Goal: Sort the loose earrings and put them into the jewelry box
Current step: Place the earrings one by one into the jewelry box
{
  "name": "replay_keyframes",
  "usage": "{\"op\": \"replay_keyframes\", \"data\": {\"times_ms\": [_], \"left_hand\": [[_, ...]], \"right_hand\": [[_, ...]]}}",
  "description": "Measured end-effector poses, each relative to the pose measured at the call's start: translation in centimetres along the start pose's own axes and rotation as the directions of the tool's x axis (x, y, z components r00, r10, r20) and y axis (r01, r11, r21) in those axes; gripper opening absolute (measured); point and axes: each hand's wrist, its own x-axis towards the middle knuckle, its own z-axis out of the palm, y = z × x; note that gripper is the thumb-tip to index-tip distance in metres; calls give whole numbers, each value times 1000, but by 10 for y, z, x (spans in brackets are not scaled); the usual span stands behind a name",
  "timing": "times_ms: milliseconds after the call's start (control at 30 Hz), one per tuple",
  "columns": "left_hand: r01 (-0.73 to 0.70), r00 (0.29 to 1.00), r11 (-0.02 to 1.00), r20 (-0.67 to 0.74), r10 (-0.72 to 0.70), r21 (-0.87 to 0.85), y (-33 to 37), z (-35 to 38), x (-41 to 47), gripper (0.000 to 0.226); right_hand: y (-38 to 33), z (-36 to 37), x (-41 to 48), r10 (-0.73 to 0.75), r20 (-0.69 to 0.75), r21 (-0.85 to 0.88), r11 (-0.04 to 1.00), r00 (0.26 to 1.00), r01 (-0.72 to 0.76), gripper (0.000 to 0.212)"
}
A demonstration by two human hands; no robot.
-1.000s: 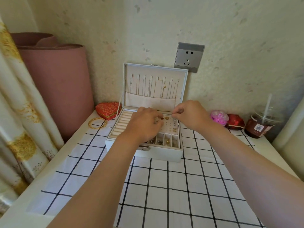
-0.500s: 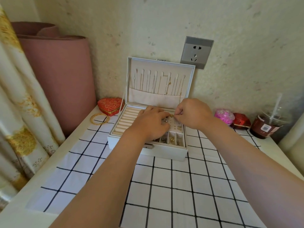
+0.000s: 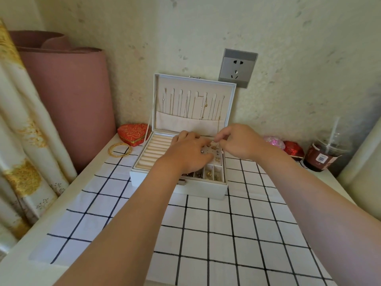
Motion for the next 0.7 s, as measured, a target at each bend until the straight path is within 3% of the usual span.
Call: {"op": "replay_keyframes", "data": {"times_ms": [167,400,567,700], "left_hand": [[-47,986,997,-160,36,-65,18,-9,-8,54],[-265,932,961,-275,235,-76,74,1,-33,33],[-314,949,933,-104,299,-178,124,24,-45,22],[-326,936,935,93,340,-139,154,51,-49,25]], "right_hand": [[9,-20,-32,70,-56,235,970,996,-55,18],[56,-32,-112,193,-44,212,960,980,-180,17],[90,-40,-171,274,11,64,960,962,-274,21],[104,-53,-197,359,191,-28,932,913,-361,24]]}}
